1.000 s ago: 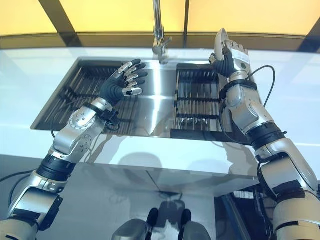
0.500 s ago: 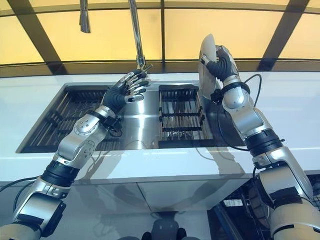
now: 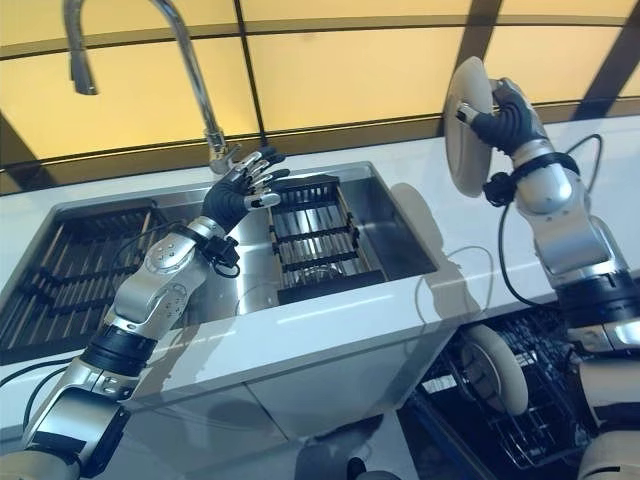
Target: Take plates into dishwasher
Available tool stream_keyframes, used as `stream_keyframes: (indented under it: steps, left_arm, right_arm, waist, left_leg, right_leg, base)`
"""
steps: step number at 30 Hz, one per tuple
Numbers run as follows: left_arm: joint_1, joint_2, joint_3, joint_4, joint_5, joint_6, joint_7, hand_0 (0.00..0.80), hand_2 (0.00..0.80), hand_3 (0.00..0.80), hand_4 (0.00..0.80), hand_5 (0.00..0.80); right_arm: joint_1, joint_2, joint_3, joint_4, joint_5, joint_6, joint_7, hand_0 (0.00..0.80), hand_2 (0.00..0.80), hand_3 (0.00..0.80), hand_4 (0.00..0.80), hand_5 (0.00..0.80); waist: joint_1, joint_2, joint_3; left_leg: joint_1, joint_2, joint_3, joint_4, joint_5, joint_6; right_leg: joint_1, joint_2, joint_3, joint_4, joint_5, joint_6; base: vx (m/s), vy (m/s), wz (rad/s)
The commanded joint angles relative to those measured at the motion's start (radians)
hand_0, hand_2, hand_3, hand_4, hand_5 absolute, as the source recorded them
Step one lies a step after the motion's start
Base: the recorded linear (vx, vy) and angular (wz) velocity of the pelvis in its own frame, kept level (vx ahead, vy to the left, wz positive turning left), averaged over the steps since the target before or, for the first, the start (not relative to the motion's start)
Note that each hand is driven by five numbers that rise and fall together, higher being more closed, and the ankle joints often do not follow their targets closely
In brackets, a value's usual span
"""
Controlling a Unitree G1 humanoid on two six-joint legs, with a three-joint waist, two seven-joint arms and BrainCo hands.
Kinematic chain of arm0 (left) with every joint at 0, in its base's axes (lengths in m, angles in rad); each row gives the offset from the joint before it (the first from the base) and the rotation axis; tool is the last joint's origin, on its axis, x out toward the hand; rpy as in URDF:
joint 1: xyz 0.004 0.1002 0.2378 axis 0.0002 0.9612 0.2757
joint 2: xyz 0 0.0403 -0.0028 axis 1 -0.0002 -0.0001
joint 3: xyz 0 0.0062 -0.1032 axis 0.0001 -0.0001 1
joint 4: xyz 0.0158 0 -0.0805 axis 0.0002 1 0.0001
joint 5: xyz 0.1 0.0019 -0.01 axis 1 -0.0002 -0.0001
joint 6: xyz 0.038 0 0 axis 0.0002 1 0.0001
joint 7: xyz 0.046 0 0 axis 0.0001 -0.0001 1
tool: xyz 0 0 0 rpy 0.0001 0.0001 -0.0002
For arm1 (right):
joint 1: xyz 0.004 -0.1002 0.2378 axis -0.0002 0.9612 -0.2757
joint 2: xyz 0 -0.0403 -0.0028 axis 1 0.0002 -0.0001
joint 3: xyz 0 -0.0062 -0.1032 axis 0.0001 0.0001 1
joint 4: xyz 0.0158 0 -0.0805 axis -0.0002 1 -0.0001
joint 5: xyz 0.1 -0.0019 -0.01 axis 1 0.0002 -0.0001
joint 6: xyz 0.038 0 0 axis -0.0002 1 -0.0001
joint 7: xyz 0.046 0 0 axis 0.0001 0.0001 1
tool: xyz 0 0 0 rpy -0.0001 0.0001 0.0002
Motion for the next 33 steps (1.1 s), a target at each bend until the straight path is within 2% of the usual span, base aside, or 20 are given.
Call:
stream_keyframes:
  steps: [1,9,15,18,25,32,33]
  left_arm:
    - [0.0,0.026,0.041,0.069,-0.017,-0.068,0.014,0.0,0.0,0.0,0.0,0.0]
    - [0.063,0.017,0.081,0.043,0.007,-0.084,0.032,0.0,0.0,0.0,0.0,0.0]
    - [0.091,0.03,0.095,0.016,0.008,-0.082,0.019,0.0,0.0,0.0,0.0,0.0]
    - [0.098,0.043,0.09,-0.001,0.001,-0.075,0.007,0.0,0.0,0.0,0.0,0.0]
    - [0.135,0.042,0.084,-0.036,0.023,-0.064,-0.011,0.0,0.0,0.0,0.0,0.0]
    - [0.157,0.05,0.072,-0.081,-0.005,-0.023,-0.041,0.0,0.0,0.0,0.0,0.0]
    - [0.16,0.054,0.068,-0.085,-0.005,-0.023,-0.041,0.0,0.0,0.0,0.0,0.0]
  right_arm:
    - [0.057,-0.067,-0.112,-0.019,-0.038,-0.039,-0.005,0.8,0.8,0.8,0.8,0.8]
    - [0.294,-0.117,-0.327,-0.057,-0.088,-0.074,0.037,0.8,0.8,0.8,0.8,0.8]
    - [0.426,-0.152,-0.405,-0.048,-0.086,-0.113,0.144,0.8,0.8,0.8,0.8,0.8]
    - [0.455,-0.171,-0.39,-0.024,-0.088,-0.152,0.197,0.8,0.8,0.8,0.8,0.8]
    - [0.502,-0.164,-0.371,0.018,-0.107,-0.155,0.288,0.8,0.8,0.8,0.8,0.8]
    - [0.506,-0.144,-0.282,0.123,-0.206,-0.159,0.293,0.8,0.8,0.8,0.8,0.8]
    - [0.496,-0.141,-0.259,0.141,-0.23,-0.139,0.289,0.8,0.8,0.8,0.8,0.8]
  waist:
    - [-0.019,-0.022,-0.074]
    - [-0.071,-0.021,-0.069]
    - [-0.095,-0.021,-0.059]
    - [-0.096,-0.024,-0.055]
    - [-0.094,-0.03,-0.048]
    - [-0.073,-0.031,-0.033]
    - [-0.068,-0.03,-0.027]
  left_leg:
    - [-0.007,-0.011,0.043,0.002,-0.09,0.039]
    - [-0.01,0.001,0.093,0.002,-0.099,0.043]
    - [-0.01,0.007,0.115,0.002,-0.105,0.047]
    - [-0.012,0.009,0.123,0.002,-0.106,0.046]
    - [-0.012,0.014,0.148,0.002,-0.107,0.047]
    - [-0.015,0.016,0.145,0.002,-0.102,0.047]
    - [-0.016,0.017,0.144,0.002,-0.1,0.047]
  right_leg:
    - [0.039,0.005,0.04,0.038,-0.112,0.05]
    - [0.016,0.017,0.083,0.039,-0.1,0.056]
    - [0.004,0.023,0.098,0.04,-0.098,0.059]
    - [0.0,0.022,0.099,0.036,-0.092,0.061]
    - [-0.006,0.02,0.098,0.026,-0.082,0.065]
    - [-0.006,0.017,0.091,0.014,-0.072,0.065]
    - [-0.007,0.016,0.088,0.013,-0.07,0.064]
  base:
    - [-0.033,0.006,-0.23]
    - [-0.034,0.013,-0.26]
    - [-0.036,0.007,-0.13]
    - [-0.041,-0.024,-0.05]
    - [-0.018,-0.057,-0.03]
    - [-0.003,-0.091,0.0]
    - [0.0,-0.108,0.0]
